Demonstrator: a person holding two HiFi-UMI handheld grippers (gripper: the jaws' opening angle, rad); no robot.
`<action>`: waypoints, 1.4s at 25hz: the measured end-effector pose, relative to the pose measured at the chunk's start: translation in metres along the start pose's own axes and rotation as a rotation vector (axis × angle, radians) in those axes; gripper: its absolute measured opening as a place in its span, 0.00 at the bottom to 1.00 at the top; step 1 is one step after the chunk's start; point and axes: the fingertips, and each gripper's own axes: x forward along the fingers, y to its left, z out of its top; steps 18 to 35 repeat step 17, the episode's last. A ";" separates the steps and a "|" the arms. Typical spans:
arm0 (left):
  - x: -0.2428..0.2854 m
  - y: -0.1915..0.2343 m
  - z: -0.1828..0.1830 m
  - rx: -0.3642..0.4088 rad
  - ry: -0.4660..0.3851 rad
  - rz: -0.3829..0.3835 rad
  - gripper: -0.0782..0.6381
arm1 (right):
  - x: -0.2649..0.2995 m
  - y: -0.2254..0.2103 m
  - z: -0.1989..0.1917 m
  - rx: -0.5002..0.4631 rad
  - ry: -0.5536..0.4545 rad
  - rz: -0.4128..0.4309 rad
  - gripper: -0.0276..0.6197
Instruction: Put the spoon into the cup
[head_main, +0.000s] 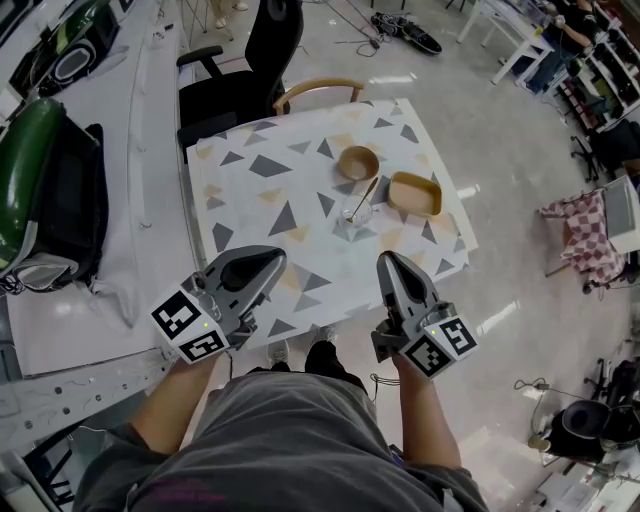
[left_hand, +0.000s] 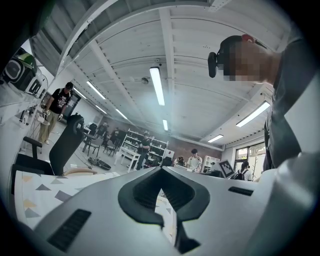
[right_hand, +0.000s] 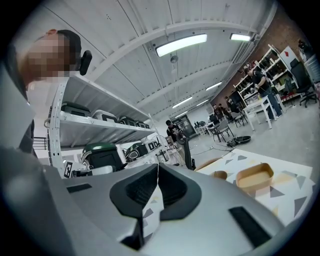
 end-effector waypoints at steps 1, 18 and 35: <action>0.000 0.001 -0.001 -0.001 0.001 0.000 0.13 | 0.001 0.000 -0.001 0.001 0.001 0.000 0.08; 0.011 0.008 -0.003 -0.011 0.010 -0.001 0.13 | 0.010 -0.013 -0.002 0.009 0.013 0.001 0.07; 0.011 0.008 -0.003 -0.011 0.010 -0.001 0.13 | 0.010 -0.013 -0.002 0.009 0.013 0.001 0.07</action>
